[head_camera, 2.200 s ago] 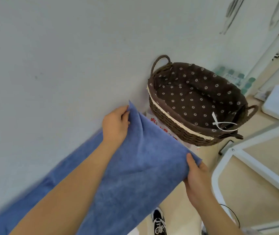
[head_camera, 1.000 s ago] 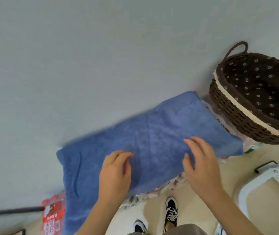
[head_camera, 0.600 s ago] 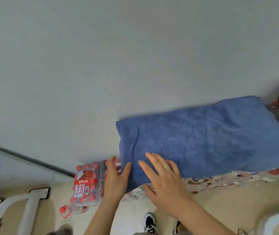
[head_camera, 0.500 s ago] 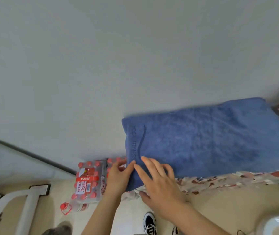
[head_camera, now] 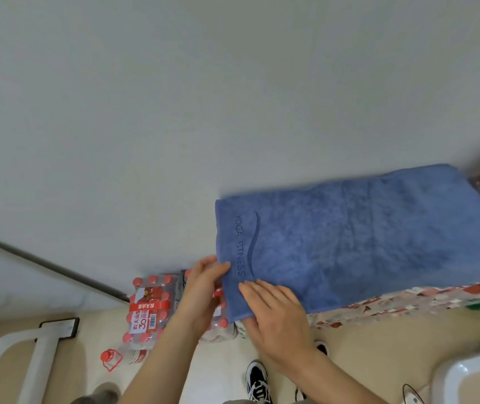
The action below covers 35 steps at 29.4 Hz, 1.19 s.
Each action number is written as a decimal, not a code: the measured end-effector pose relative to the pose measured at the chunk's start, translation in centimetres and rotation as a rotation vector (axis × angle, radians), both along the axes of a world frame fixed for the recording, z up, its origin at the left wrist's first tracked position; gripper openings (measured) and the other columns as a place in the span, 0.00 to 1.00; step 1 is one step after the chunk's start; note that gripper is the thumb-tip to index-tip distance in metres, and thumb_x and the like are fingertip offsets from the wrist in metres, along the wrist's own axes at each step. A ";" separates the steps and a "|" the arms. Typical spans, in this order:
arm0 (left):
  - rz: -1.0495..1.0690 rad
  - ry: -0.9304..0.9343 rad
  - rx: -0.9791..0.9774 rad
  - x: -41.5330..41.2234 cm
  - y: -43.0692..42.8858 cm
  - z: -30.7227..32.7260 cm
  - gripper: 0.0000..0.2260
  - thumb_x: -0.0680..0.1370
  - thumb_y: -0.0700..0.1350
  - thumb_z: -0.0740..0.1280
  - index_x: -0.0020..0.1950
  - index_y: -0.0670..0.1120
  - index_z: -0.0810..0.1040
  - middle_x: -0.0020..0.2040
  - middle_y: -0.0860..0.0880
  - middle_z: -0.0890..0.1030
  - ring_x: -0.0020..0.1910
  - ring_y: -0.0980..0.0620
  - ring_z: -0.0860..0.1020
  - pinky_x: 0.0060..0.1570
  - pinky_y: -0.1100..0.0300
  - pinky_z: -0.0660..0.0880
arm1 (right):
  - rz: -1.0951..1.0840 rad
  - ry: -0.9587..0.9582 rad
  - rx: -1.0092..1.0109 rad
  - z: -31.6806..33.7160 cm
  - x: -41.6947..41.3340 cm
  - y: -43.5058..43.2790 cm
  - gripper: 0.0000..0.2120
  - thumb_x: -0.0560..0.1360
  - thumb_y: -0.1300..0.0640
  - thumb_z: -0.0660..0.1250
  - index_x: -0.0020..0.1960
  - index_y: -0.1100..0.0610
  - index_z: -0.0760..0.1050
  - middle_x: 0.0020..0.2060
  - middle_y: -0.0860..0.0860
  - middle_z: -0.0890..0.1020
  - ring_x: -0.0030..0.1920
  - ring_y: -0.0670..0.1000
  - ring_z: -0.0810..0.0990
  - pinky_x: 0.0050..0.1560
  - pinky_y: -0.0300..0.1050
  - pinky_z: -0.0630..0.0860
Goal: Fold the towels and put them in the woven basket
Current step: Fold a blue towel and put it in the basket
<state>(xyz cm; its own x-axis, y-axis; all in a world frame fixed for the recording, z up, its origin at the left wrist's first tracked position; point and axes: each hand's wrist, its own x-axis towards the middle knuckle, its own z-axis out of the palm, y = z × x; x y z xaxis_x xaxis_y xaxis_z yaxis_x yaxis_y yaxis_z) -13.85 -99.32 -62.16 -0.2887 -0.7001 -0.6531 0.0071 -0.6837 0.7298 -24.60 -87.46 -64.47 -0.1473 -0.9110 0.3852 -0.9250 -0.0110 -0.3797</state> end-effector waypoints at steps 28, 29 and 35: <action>-0.128 -0.136 -0.648 -9.6 -6.5 6.9 0.30 0.72 0.33 0.66 0.73 0.50 0.67 0.67 0.53 0.74 0.60 0.56 0.76 0.49 0.67 0.76 | -0.119 -1.912 0.404 6.1 -7.7 2.6 0.18 0.62 0.62 0.72 0.51 0.66 0.81 0.44 0.62 0.82 0.42 0.56 0.82 0.41 0.48 0.78; -0.164 -0.111 -0.664 -10.9 -6.1 7.2 0.31 0.72 0.34 0.67 0.73 0.51 0.67 0.68 0.53 0.74 0.62 0.55 0.76 0.53 0.62 0.77 | -0.099 -1.950 0.360 6.4 -8.7 3.3 0.20 0.60 0.61 0.75 0.51 0.66 0.81 0.44 0.62 0.82 0.41 0.56 0.82 0.40 0.48 0.78; -0.351 -0.037 -0.712 -20.0 -2.9 9.2 0.34 0.72 0.35 0.68 0.75 0.52 0.62 0.69 0.53 0.73 0.63 0.55 0.75 0.61 0.52 0.75 | -0.149 -2.084 0.133 7.3 -15.4 7.6 0.30 0.58 0.55 0.78 0.58 0.65 0.80 0.52 0.61 0.81 0.49 0.58 0.80 0.45 0.49 0.77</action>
<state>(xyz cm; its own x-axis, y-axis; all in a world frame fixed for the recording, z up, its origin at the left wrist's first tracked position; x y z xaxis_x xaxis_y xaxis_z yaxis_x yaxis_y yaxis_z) -33.83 -102.26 -52.95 -0.5569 -0.8250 -0.0960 -0.1552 -0.0101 0.9878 -40.04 -79.89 -57.20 -0.2322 -0.8557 -0.4624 0.7867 0.1143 -0.6066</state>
